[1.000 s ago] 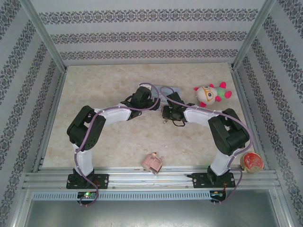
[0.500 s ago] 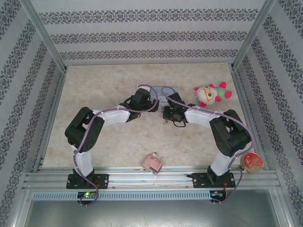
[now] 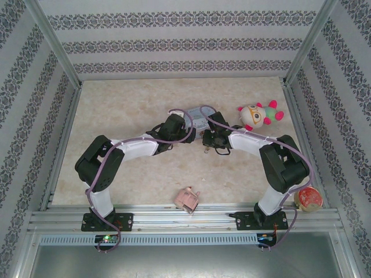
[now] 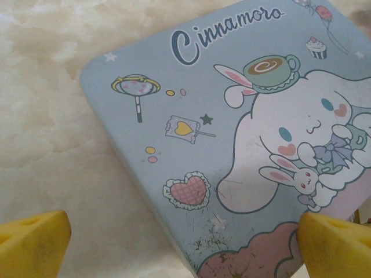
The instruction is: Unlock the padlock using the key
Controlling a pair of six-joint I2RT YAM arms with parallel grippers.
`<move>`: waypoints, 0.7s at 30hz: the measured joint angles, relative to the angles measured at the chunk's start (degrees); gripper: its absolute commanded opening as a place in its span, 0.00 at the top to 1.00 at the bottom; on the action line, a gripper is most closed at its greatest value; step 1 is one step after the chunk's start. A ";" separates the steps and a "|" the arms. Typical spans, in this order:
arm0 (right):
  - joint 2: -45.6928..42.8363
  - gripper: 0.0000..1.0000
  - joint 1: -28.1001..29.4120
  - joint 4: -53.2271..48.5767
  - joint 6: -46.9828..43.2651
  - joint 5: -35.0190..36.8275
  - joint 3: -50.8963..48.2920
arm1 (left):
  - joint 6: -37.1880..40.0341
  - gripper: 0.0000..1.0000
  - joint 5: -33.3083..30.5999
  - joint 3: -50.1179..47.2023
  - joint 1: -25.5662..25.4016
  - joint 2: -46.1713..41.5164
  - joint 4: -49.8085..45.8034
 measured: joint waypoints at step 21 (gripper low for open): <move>4.50 1.00 -1.77 13.42 12.35 -2.25 -1.29 | -1.68 0.01 -0.22 -0.24 0.00 -0.02 0.02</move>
